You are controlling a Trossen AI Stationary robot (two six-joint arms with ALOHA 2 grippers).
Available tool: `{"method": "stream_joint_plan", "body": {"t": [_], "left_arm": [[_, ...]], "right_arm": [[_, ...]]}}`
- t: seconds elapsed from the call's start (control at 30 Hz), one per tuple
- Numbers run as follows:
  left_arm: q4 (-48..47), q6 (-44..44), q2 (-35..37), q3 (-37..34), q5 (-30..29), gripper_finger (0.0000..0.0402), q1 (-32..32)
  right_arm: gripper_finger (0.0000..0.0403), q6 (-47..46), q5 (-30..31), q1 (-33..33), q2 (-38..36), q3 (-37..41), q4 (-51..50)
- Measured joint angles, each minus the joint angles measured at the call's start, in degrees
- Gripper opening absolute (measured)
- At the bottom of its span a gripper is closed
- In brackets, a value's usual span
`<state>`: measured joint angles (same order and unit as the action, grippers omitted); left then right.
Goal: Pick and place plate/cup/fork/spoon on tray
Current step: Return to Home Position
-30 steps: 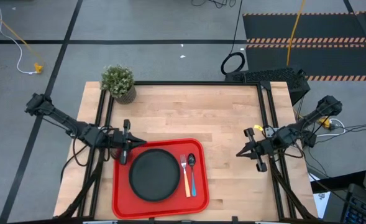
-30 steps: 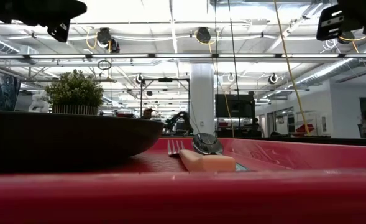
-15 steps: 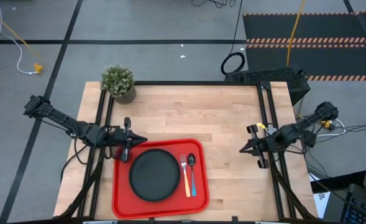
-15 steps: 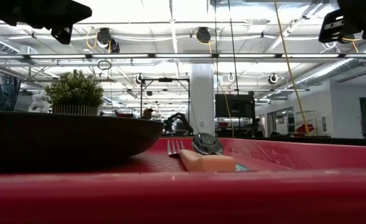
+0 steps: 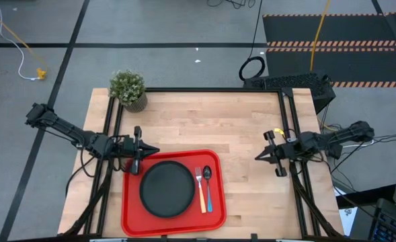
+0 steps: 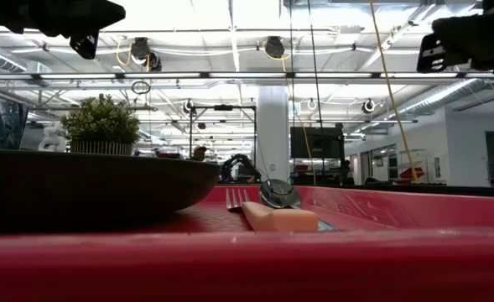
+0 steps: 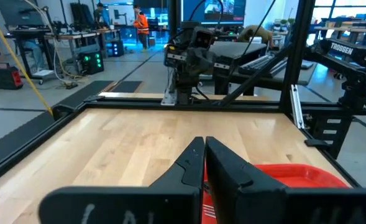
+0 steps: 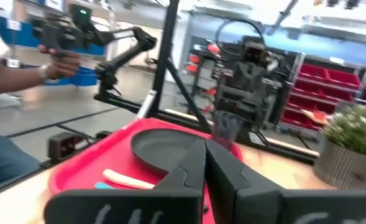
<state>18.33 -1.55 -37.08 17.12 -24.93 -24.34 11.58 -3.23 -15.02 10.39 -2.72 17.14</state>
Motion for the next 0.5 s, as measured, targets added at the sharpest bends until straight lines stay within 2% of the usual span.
{"method": "stream_joint_plan", "body": {"t": [0.5], "left_arm": [[-0.05,0.14,-0.02,0.0,-0.02,0.0019,0.0]], "right_arm": [[0.0,-0.21,0.03,8.81,-0.28,0.11,-3.41]]}}
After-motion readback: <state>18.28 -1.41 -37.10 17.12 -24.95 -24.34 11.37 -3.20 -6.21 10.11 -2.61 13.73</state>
